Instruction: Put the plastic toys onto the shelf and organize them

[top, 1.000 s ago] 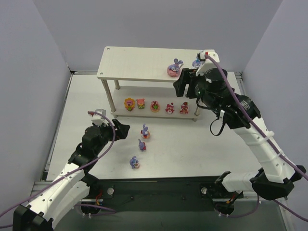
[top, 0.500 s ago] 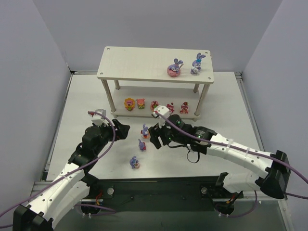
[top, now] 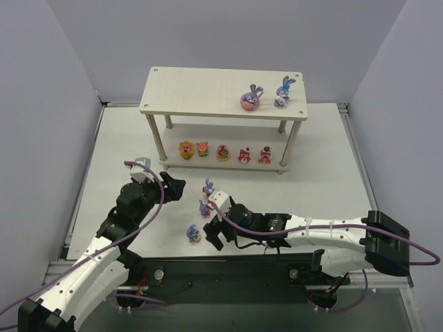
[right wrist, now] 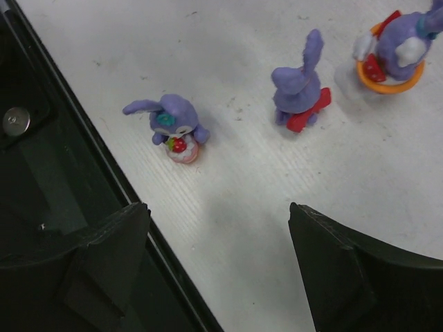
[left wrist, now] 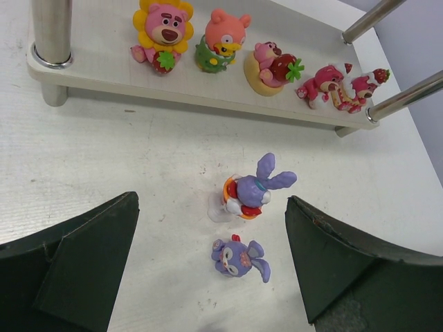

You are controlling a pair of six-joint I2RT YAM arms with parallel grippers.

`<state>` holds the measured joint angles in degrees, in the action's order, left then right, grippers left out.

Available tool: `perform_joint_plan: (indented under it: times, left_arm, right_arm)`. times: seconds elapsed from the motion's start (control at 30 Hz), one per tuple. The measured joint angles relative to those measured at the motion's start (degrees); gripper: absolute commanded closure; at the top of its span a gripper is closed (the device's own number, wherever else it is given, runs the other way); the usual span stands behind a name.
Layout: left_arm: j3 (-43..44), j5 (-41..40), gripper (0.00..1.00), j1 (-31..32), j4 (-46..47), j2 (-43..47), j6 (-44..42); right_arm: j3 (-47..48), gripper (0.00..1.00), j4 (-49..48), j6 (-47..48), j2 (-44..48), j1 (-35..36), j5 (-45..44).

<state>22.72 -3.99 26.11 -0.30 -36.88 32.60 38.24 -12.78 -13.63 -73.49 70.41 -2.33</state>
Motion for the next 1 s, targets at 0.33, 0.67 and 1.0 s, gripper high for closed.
perform_joint_plan:
  times: [0.33,0.67,1.0]
  left_arm:
    - [4.79,-0.28,0.03,0.07,-7.37,2.16,0.2]
    - [8.13,-1.57,0.03,0.11,-11.3,9.31,0.2]
    - [8.28,-1.66,0.03,0.22,-12.83,9.18,0.2]
  right_arm:
    - [-2.47,0.19,-11.23,0.98,-8.11,4.31,3.67]
    - [-2.16,0.33,-19.39,1.68,-20.02,4.7,0.98]
    - [-0.17,0.38,-25.81,1.7,-24.83,4.92,-1.38]
